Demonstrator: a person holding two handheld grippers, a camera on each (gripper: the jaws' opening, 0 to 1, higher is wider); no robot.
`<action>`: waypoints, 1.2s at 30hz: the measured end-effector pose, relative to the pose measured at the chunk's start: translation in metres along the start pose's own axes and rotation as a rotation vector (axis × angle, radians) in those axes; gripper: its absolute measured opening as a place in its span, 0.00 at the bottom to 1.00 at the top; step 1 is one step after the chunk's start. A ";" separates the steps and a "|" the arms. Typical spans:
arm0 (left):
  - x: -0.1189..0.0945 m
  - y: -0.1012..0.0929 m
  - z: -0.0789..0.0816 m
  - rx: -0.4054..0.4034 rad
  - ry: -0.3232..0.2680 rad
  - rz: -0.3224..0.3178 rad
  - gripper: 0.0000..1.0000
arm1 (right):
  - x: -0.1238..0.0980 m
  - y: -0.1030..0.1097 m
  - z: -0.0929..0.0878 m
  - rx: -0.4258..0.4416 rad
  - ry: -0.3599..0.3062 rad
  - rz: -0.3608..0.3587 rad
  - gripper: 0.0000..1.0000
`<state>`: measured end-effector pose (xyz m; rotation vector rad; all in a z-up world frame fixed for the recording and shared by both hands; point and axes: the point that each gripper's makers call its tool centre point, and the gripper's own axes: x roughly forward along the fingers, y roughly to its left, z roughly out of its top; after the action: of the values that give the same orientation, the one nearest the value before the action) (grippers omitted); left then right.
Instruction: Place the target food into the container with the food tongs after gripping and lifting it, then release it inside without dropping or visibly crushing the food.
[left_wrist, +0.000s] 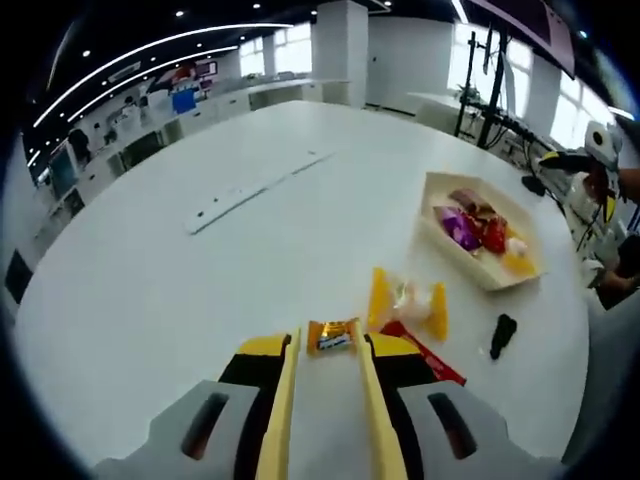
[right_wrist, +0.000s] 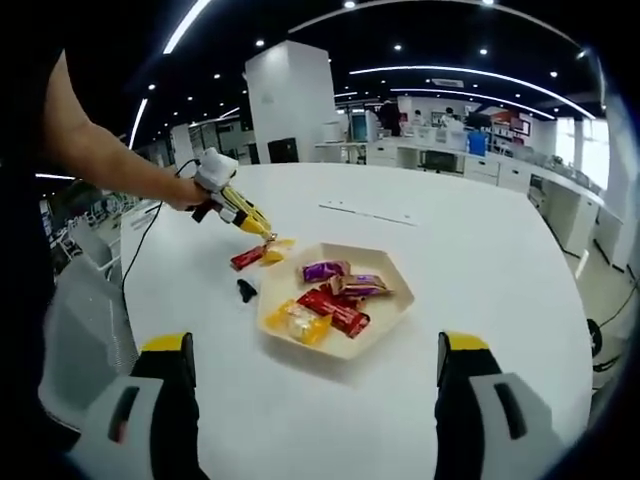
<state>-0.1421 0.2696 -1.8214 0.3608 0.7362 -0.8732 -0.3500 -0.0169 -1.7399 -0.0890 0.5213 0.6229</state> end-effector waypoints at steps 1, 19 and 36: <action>0.000 -0.001 0.000 0.005 0.001 0.003 0.25 | 0.000 0.000 0.000 0.002 0.000 0.000 1.00; 0.005 -0.006 -0.008 -0.037 0.048 0.026 0.16 | -0.001 0.000 -0.001 -0.001 0.013 0.004 1.00; -0.017 -0.004 -0.005 -0.061 0.047 0.001 0.16 | -0.001 -0.001 0.000 -0.012 0.011 0.012 1.00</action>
<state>-0.1546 0.2795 -1.8123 0.3277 0.8041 -0.8422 -0.3502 -0.0186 -1.7399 -0.1007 0.5296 0.6371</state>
